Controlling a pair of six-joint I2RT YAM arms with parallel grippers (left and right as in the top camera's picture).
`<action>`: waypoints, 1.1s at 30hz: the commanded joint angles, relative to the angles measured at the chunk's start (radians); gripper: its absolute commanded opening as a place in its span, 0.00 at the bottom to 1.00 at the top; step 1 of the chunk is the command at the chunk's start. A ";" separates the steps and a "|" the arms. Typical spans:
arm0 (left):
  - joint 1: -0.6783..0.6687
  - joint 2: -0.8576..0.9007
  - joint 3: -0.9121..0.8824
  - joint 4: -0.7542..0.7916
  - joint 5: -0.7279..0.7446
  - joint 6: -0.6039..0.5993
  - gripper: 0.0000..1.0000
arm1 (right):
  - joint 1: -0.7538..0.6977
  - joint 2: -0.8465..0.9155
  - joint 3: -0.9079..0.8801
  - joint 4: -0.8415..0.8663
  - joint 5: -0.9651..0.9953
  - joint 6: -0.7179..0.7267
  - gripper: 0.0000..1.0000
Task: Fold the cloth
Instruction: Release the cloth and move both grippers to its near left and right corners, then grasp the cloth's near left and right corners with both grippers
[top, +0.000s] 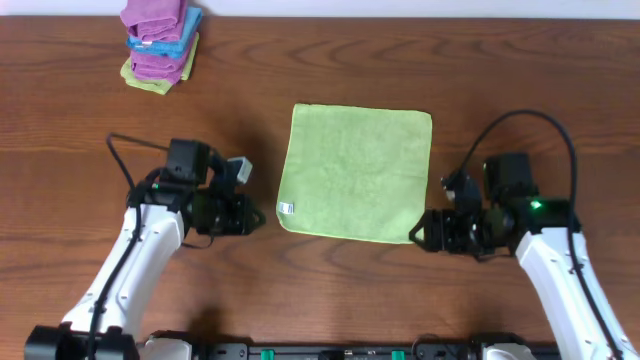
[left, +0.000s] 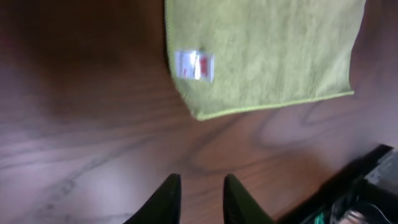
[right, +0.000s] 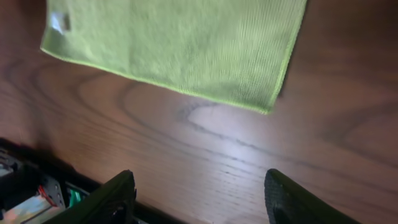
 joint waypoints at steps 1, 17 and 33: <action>0.018 -0.003 -0.081 0.067 0.100 -0.060 0.30 | -0.004 -0.013 -0.076 0.033 -0.062 0.038 0.68; 0.016 0.126 -0.141 0.288 0.066 -0.159 0.46 | -0.054 0.101 -0.240 0.282 -0.062 0.132 0.66; 0.016 0.241 -0.141 0.409 0.080 -0.228 0.48 | -0.055 0.313 -0.240 0.469 -0.074 0.218 0.60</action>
